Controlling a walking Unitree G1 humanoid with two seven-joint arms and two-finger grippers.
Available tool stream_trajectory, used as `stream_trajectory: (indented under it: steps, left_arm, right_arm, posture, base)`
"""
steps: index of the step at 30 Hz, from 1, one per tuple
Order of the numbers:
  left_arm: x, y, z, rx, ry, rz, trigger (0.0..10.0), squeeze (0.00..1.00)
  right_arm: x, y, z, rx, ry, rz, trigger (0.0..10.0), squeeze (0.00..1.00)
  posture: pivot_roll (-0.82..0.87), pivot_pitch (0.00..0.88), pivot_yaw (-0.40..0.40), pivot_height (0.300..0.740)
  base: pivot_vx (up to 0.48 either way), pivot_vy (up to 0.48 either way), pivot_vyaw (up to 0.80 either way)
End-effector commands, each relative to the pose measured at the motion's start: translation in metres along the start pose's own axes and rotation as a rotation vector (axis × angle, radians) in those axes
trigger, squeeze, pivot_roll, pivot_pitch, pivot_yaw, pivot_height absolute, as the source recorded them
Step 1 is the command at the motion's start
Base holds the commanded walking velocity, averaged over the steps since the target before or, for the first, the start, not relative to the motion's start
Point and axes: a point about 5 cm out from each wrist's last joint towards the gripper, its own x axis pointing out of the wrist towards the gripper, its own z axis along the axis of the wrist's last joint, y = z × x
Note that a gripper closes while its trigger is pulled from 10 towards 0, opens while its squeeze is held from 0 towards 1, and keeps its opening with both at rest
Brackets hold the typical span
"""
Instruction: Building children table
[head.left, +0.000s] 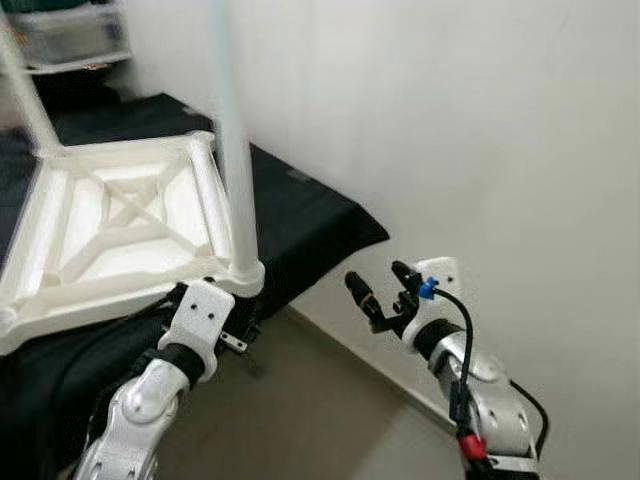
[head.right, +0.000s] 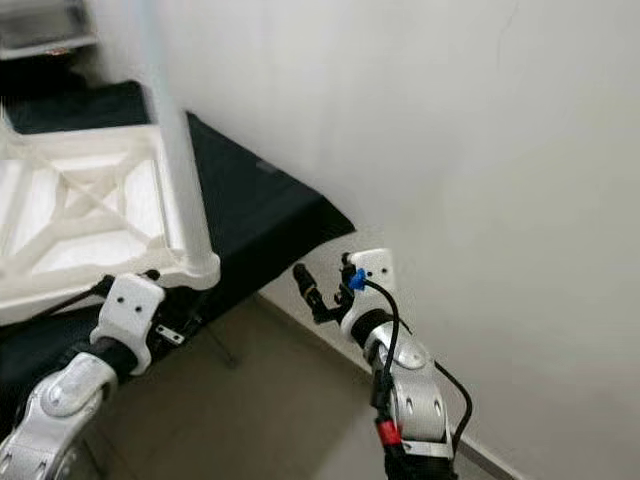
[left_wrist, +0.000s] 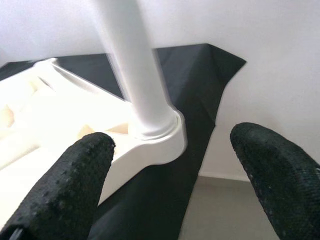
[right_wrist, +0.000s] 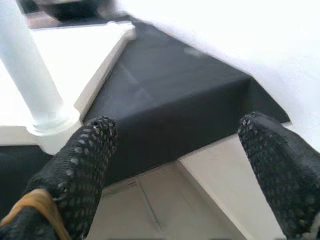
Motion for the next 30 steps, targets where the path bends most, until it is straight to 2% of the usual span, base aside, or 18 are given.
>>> stream_trajectory:
  steps: [1,4,6,9,12,15,19,20,25,27,28,30]
  left_arm:
    - [0.000,0.004,-0.001,0.014,-0.004,0.017,10.0,0.00]
    - [0.000,0.002,0.000,0.024,-0.009,0.003,10.0,0.00]
    - [-0.001,-0.005,0.000,0.045,-0.018,-0.038,10.0,0.00]
    - [-0.003,-0.008,0.001,0.056,-0.028,-0.052,10.0,0.00]
    - [-0.003,-0.008,0.001,0.057,-0.029,-0.052,10.0,0.00]
    - [-0.004,-0.008,0.002,0.060,-0.036,-0.050,10.0,0.00]
    - [-0.005,-0.009,0.003,0.066,-0.043,-0.044,10.0,0.00]
    - [-0.006,-0.008,0.005,0.060,-0.050,-0.030,10.0,0.00]
    - [-0.007,-0.007,0.006,0.044,-0.058,-0.022,10.0,0.00]
    - [-0.005,-0.008,0.007,0.038,-0.065,-0.023,10.0,0.00]
    - [-0.005,-0.008,0.007,0.038,-0.065,-0.023,10.0,0.00]
    - [-0.004,-0.008,0.008,0.039,-0.072,-0.026,10.0,0.00]
  right_arm:
    - [0.000,0.004,-0.001,0.011,0.012,0.006,10.0,0.00]
    - [-0.002,0.006,0.000,0.019,0.009,0.028,10.0,0.00]
    - [-0.004,0.007,0.005,-0.010,-0.011,0.121,10.0,0.00]
    - [-0.003,-0.009,0.019,-0.026,-0.050,0.165,10.0,0.00]
    - [-0.002,-0.013,0.023,-0.041,-0.056,0.158,10.0,0.00]
    - [0.003,-0.039,0.052,-0.101,-0.123,0.107,10.0,0.00]
    - [0.002,-0.049,0.069,-0.111,-0.173,0.135,10.0,0.00]
    - [-0.001,-0.054,0.088,-0.112,-0.246,0.197,10.0,0.00]
    - [0.004,-0.056,0.107,-0.089,-0.311,0.233,10.0,0.00]
    - [0.012,-0.047,0.111,-0.101,-0.304,0.333,10.0,0.00]
    - [0.012,-0.047,0.111,-0.101,-0.304,0.333,10.0,0.00]
    - [0.015,-0.029,0.114,-0.162,-0.275,0.507,10.0,0.00]
  posture:
    - [-0.03,0.000,-0.063,0.740]
    - [-0.03,0.000,-0.062,0.740]
    - [-0.03,0.000,-0.057,0.740]
    - [-0.03,0.000,-0.052,0.740]
    - [-0.03,0.000,-0.052,0.740]
    - [-0.03,0.003,-0.054,0.740]
    - [-0.03,0.012,-0.057,0.740]
    - [-0.03,0.025,-0.057,0.740]
    - [-0.03,0.032,-0.053,0.740]
    - [-0.03,0.036,-0.052,0.740]
    - [-0.03,0.036,-0.052,0.740]
    - [-0.03,0.040,-0.052,0.740]
  base:
    - [0.000,0.480,0.00]
    - [0.000,0.160,0.00]
    - [0.000,0.000,0.00]
    - [0.000,0.000,0.00]
    - [0.000,0.000,0.00]
    - [0.000,0.000,0.00]
    - [0.000,0.000,0.00]
    - [0.000,0.000,0.00]
    - [0.000,0.000,0.00]
    - [0.000,0.000,0.00]
    - [0.000,0.000,0.00]
    - [0.000,0.000,0.00]
